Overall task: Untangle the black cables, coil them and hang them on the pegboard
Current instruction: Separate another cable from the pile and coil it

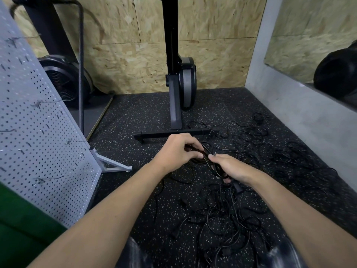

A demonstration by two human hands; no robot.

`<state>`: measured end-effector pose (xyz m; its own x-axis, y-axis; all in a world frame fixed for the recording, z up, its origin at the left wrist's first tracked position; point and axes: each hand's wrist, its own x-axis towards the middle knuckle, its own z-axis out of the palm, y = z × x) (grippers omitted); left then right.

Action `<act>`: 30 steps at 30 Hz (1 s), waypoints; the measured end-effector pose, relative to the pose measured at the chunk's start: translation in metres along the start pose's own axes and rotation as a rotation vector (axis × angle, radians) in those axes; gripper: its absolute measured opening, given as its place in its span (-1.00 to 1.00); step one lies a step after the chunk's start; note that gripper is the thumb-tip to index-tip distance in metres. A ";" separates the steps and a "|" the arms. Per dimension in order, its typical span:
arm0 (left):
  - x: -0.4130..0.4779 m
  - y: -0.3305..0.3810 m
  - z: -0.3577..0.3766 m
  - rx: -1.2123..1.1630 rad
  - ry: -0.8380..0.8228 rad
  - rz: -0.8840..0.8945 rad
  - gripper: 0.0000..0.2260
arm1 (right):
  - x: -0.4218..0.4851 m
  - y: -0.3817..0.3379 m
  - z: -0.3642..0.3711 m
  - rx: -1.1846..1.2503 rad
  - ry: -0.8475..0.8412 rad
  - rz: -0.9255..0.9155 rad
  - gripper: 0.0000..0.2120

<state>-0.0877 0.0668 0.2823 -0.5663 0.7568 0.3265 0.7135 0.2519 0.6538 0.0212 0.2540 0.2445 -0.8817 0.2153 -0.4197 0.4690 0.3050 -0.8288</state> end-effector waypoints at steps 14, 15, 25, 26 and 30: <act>0.002 0.001 0.001 0.138 -0.225 0.041 -0.80 | -0.011 -0.003 0.013 -0.604 -0.185 -0.162 -0.58; 0.001 -0.002 0.000 0.125 -0.232 0.023 -0.82 | -0.013 -0.004 0.015 -0.623 -0.184 -0.193 -0.58; 0.000 -0.018 -0.024 -0.068 -0.258 -0.129 -0.87 | -0.023 -0.012 0.024 -0.690 -0.029 -0.454 -0.69; 0.000 -0.020 -0.029 -0.111 -0.270 -0.150 -0.87 | -0.022 -0.011 0.024 -0.615 -0.044 -0.480 -0.70; -0.001 -0.031 -0.047 -0.235 -0.272 -0.212 -0.89 | -0.018 -0.011 0.020 -0.455 -0.070 -0.491 -0.60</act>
<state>-0.1290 0.0299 0.2941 -0.5385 0.8426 -0.0037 0.4618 0.2987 0.8352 0.0305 0.2280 0.2534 -0.9921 -0.1044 -0.0697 -0.0262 0.7156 -0.6980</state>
